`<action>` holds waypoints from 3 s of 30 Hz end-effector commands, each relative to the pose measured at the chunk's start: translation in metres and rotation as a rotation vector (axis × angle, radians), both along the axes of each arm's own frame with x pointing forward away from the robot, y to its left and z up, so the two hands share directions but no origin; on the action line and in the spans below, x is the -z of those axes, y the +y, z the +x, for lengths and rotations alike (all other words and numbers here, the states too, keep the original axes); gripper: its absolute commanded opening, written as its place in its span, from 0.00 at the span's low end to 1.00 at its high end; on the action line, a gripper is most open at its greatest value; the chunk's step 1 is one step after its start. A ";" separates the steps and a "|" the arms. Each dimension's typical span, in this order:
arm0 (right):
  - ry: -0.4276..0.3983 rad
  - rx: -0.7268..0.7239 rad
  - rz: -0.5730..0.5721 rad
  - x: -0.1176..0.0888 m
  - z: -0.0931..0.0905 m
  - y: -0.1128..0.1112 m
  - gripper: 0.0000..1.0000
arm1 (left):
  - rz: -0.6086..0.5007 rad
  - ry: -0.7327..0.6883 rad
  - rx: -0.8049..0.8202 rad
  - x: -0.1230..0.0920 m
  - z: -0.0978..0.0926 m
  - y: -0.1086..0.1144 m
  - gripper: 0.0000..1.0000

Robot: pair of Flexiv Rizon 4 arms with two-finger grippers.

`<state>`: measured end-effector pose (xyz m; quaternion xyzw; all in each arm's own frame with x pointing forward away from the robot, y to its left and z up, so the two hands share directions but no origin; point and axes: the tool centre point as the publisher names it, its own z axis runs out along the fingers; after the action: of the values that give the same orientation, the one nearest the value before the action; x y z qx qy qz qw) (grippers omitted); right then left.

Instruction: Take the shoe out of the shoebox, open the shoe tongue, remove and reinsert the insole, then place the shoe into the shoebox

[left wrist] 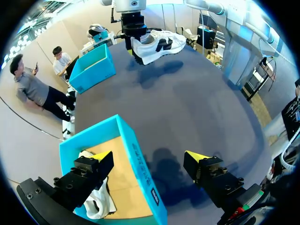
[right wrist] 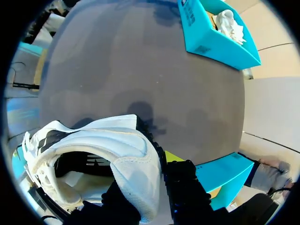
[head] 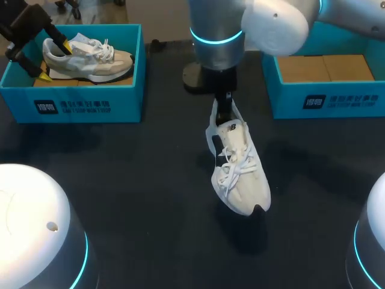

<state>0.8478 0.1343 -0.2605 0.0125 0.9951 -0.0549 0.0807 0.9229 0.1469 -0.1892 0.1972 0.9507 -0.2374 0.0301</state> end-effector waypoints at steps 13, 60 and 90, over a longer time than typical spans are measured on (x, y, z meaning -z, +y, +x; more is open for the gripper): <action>-0.124 0.030 -0.048 -0.097 0.053 -0.080 0.00 | 0.003 0.001 0.001 0.000 0.000 0.001 1.00; -0.064 0.196 -0.029 -0.145 0.238 -0.265 0.00 | 0.003 0.001 0.001 0.000 0.000 0.001 1.00; -0.160 0.354 -0.008 -0.130 0.355 -0.379 0.00 | 0.003 0.001 0.001 0.000 0.000 0.001 1.00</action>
<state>1.2014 -0.2374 -0.1356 0.1563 0.9721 -0.0792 0.1562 0.9229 0.1467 -0.1893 0.1973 0.9507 -0.2374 0.0300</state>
